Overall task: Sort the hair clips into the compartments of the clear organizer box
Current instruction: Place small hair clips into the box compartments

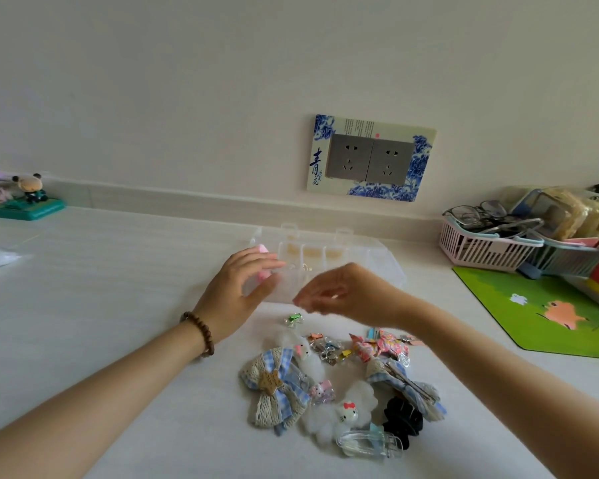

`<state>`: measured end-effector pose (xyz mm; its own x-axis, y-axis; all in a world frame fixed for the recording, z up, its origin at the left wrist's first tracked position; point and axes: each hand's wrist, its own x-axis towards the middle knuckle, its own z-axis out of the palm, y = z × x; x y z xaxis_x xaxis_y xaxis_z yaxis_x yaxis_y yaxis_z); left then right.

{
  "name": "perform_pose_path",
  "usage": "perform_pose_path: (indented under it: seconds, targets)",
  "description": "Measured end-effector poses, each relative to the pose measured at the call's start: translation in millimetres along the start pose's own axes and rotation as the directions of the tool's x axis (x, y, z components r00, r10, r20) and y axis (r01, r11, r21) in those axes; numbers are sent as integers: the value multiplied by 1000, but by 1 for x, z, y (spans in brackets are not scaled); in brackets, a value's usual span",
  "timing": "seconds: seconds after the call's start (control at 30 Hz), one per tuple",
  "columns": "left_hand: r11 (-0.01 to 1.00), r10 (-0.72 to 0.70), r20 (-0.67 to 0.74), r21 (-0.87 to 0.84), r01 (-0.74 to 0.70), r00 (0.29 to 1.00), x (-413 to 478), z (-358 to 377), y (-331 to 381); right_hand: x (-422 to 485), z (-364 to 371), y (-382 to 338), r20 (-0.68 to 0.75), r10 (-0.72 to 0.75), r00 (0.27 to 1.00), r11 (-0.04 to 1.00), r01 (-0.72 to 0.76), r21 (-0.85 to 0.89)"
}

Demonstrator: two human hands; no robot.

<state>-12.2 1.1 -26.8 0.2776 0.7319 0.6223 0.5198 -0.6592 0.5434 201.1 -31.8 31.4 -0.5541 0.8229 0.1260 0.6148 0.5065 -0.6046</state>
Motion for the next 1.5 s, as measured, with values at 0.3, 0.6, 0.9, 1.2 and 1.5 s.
perform_pose_path:
  seconds: [0.3,0.6,0.9,1.2,1.5]
  targets:
    - [999,-21,4,-38,21,1000,0,1,-2,8,32,19,-110,52,993,982,-71,-175]
    - [1000,-2,-32,-31,1,999,0,3,-1,-2,27,23,-141,86,986,996,-80,45]
    - [998,-55,-100,-45,51,993,-3,6,5,7,-33,23,-475,66,877,991,-3,132]
    - [1000,-22,-106,-13,21,994,-2,6,5,8,-37,40,-401,108,910,986,-148,-71]
    - [984,178,9,9,-178,984,-6,0,30,-41,-11,8,-20,89,996,995,-88,50]
